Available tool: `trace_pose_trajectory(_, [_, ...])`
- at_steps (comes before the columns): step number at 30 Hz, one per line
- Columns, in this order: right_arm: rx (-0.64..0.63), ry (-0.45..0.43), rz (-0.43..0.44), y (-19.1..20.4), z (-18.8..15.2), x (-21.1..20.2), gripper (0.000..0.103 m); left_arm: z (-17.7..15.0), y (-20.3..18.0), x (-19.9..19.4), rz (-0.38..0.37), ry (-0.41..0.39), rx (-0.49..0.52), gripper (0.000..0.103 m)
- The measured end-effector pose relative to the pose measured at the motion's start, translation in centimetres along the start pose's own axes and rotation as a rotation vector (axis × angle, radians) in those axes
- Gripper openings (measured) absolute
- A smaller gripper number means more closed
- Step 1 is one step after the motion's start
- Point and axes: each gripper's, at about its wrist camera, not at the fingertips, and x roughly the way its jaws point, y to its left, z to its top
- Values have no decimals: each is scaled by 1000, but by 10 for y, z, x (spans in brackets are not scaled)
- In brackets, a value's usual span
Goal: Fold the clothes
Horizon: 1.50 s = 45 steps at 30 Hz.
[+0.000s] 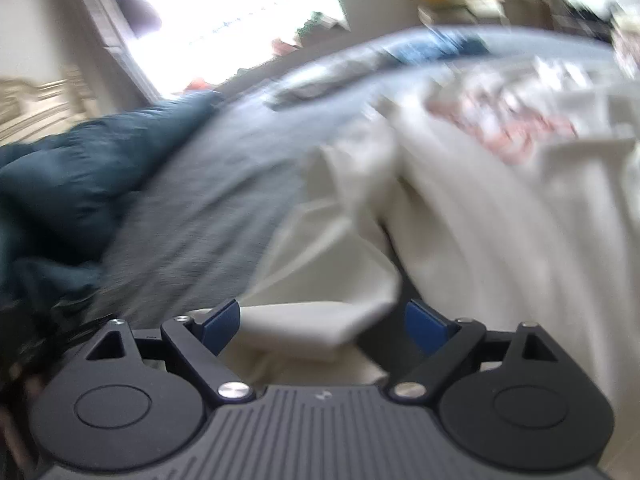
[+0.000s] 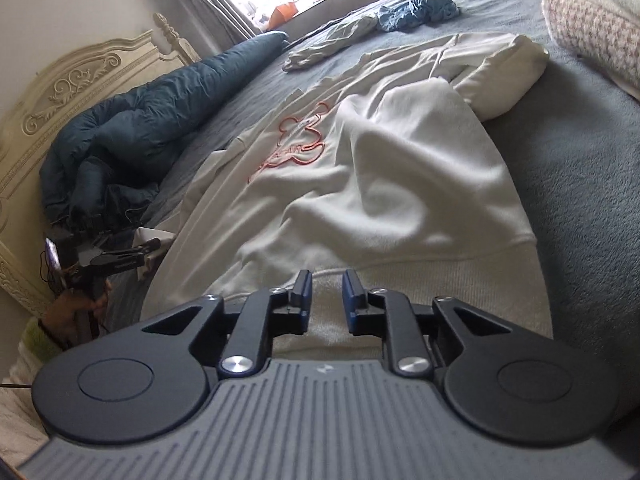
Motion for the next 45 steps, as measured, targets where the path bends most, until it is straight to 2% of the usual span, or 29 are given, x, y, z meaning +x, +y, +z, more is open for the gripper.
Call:
trace_pose_trajectory(2, [18, 9, 5, -4, 0, 5, 18, 1, -3, 23, -26, 54, 30, 91])
trace_pose_trajectory(3, [21, 10, 5, -4, 0, 7, 19, 3, 1, 28, -38, 56, 0, 91])
trace_pose_trajectory(5, [24, 12, 5, -4, 1, 11, 19, 9, 13, 39, -58, 64, -73, 72])
trace_pose_trajectory(7, [21, 11, 5, -3, 1, 13, 19, 16, 27, 47, -47, 82, -139, 28])
trace_pose_trajectory(9, [22, 14, 4, -4, 2, 16, 19, 24, 39, 54, -24, 94, -186, 13])
trace_pose_trajectory(11, [28, 19, 0, -5, 2, 18, 20, 32, 53, 57, 40, 87, -203, 12])
trace_pose_trajectory(16, [32, 25, -25, -6, 6, 21, 20, 67, 117, 71, 264, 45, -234, 11])
trace_pose_trajectory(20, [27, 29, -54, -3, 10, 25, 20, 96, 178, 99, 436, 48, -274, 11])
trace_pose_trajectory(24, [41, 41, -82, -4, 12, 33, 20, 113, 215, 143, 502, 68, -349, 13])
trace_pose_trajectory(26, [51, 53, -99, -5, 11, 39, 20, 113, 212, 171, 525, 125, -322, 20])
trace_pose_trajectory(28, [54, 60, -111, -5, 11, 41, 20, 108, 202, 199, 558, 202, -259, 36])
trace_pose_trajectory(31, [53, 60, -118, -5, 13, 41, 20, 90, 190, 216, 584, 275, -180, 47])
trace_pose_trajectory(34, [47, 61, -117, -3, 12, 41, 21, 73, 202, 207, 598, 288, -204, 60])
trace_pose_trajectory(38, [45, 52, -92, -1, 8, 41, 23, 71, 235, 160, 628, 290, -306, 62])
trace_pose_trajectory(41, [44, 35, -52, 1, 4, 36, 25, 78, 256, 103, 634, 251, -363, 69])
trace_pose_trajectory(43, [36, 21, -29, 3, 2, 30, 25, 86, 262, 58, 616, 199, -389, 71])
trace_pose_trajectory(45, [32, 8, -4, 4, 0, 25, 26, 97, 253, 8, 633, 135, -360, 71])
